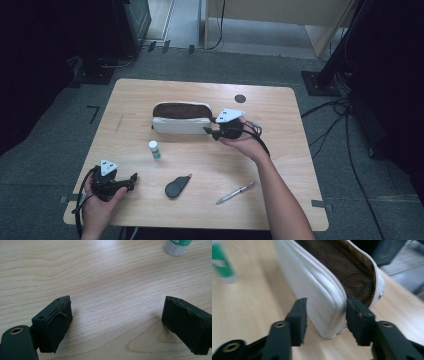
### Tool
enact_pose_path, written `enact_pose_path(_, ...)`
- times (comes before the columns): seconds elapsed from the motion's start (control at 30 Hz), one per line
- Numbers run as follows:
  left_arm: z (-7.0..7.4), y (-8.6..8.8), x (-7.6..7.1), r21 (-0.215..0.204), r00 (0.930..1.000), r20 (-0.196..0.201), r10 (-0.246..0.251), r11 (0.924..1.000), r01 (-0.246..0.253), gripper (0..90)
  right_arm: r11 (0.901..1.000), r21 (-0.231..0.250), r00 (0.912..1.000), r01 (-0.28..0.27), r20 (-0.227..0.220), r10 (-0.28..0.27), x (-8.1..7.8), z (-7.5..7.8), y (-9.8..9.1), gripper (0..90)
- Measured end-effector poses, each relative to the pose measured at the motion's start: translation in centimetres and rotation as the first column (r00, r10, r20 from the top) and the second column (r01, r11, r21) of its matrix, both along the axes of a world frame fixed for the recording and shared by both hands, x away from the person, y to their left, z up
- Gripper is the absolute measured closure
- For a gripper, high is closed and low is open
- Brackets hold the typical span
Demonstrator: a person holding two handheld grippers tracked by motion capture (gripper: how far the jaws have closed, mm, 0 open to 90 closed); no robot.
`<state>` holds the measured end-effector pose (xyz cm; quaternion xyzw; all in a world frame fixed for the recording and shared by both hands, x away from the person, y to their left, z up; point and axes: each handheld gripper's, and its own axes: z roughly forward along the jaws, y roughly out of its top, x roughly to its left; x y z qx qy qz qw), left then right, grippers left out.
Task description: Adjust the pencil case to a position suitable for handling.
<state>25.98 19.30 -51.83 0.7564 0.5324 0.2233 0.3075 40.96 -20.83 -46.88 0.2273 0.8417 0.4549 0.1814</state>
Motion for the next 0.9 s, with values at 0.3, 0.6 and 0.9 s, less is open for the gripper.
enact_pose_path(0.3, 0.0, 0.0, 0.0, -0.001, 1.0000, 0.000, 0.001, 1.0000, -0.001, 9.5, 0.9967, -0.073, 0.9971, 0.035, 0.070, -0.030, -0.5, -0.9, 1.5, 60.5)
enact_pose_path(0.6, 0.0, 0.0, 0.0, 0.001, 1.0000, -0.001, -0.005, 1.0000, 0.005, 9.7, 0.9918, -0.087, 0.9950, 0.093, 0.043, -0.089, -2.3, -0.7, 1.9, 76.0)
enact_pose_path(0.9, 0.0, 0.0, 0.0, 0.001, 1.0000, -0.002, -0.006, 1.0000, 0.006, 9.7, 0.9733, -0.101, 0.9782, 0.206, 0.045, -0.203, -5.9, -0.7, 0.6, 77.9)
